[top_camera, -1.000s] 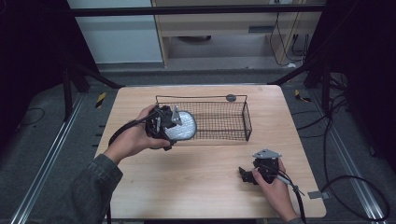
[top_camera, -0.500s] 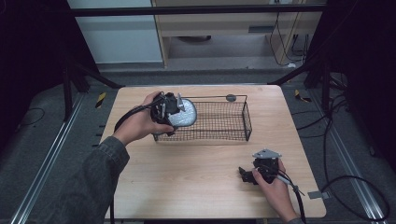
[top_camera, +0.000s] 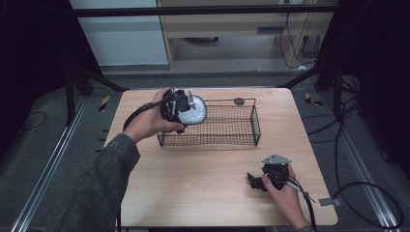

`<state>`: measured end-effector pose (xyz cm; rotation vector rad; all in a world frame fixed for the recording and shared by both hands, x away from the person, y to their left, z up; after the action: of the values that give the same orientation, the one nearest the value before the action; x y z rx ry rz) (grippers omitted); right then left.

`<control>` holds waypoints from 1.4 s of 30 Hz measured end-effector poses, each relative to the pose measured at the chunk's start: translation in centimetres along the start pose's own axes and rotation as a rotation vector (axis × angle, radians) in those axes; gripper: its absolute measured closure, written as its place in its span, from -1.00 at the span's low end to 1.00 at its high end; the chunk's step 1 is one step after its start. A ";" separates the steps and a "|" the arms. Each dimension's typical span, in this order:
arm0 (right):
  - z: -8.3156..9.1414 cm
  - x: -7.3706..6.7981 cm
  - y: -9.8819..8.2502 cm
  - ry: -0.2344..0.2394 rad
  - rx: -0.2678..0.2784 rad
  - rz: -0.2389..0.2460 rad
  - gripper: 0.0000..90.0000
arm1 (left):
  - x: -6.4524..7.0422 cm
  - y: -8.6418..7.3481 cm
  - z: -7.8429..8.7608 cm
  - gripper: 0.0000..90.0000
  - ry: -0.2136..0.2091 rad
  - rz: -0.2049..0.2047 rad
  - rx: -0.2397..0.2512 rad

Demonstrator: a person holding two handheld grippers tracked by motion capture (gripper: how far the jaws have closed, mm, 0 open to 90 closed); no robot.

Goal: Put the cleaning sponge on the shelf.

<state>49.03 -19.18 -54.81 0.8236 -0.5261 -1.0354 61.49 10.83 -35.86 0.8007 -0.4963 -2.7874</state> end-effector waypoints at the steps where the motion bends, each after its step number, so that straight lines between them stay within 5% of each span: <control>1: 0.0 0.0 0.0 0.000 0.000 0.000 -0.99 | 0.0 0.0 -0.1 -0.81 0.001 -0.003 0.000; 26: 0.0 0.0 0.0 0.000 0.001 0.000 -0.99 | -1.2 0.7 -2.4 -0.81 0.028 -0.031 0.014; 42: 0.0 0.0 0.0 0.000 -0.001 0.000 -0.99 | -0.7 -0.1 -4.3 -0.80 0.006 -0.038 0.000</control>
<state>48.99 -19.18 -54.78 0.8225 -0.5254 -1.0361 64.45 9.99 -38.99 0.8271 -0.4852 -2.8186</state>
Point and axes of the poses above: each handheld gripper's, and its own axes: z roughly backward along the jaws, y roughly out of its top, x roughly to its right, the point moved 5 cm from there along -z, roughly forward along the jaws, and after that the axes turned 7 degrees about x, right-handed, at the moved point
